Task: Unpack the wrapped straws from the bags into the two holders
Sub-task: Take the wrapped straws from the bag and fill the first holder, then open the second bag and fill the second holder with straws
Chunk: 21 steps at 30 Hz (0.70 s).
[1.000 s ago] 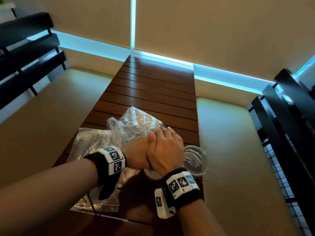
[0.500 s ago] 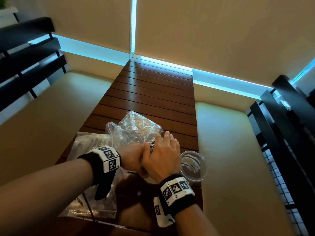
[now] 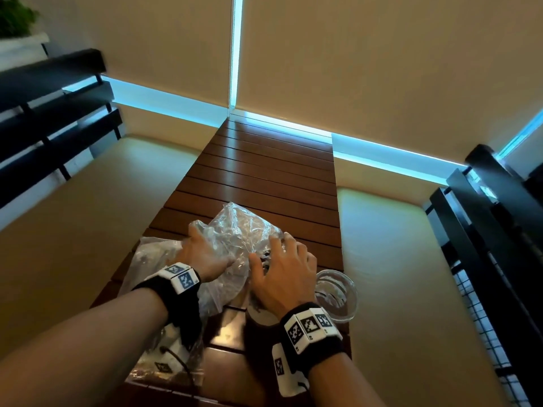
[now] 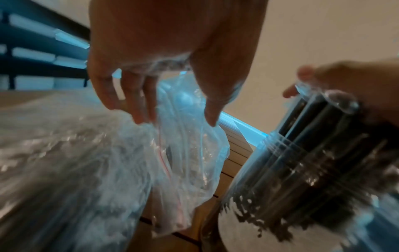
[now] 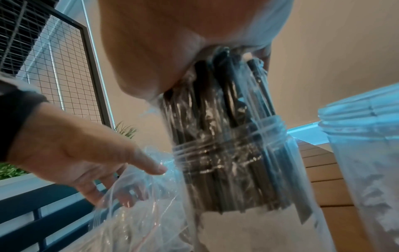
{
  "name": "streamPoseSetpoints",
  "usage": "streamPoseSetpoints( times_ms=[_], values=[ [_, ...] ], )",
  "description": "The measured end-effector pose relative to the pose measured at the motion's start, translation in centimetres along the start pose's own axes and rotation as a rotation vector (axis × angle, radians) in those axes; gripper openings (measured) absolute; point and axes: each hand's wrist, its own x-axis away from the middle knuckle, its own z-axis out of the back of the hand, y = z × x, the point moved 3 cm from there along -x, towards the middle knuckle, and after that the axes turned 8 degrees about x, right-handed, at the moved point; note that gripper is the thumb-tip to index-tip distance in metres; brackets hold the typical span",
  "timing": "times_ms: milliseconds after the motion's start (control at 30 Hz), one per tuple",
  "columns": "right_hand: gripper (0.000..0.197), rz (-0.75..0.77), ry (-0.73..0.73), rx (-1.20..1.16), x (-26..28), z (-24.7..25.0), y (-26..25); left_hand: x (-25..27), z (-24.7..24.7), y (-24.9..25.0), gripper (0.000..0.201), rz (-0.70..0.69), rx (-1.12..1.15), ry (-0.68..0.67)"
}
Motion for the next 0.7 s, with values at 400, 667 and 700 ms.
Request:
streamPoseSetpoints(
  times_ms=[400,667,700],
  values=[
    [0.034,0.205,0.326,-0.012,1.0,3.8,-4.2,-3.6,3.5,-6.3,0.086,0.042,0.065,-0.031],
    [0.023,0.594,-0.261,-0.097,3.5,-0.2,-12.5,-3.3,3.4,-17.8,0.092,0.33,0.035,-0.385],
    [0.025,0.58,-0.372,-0.09,3.6,-1.3,-12.9,-3.1,3.3,-17.8,0.078,0.325,0.059,-0.426]
  ],
)
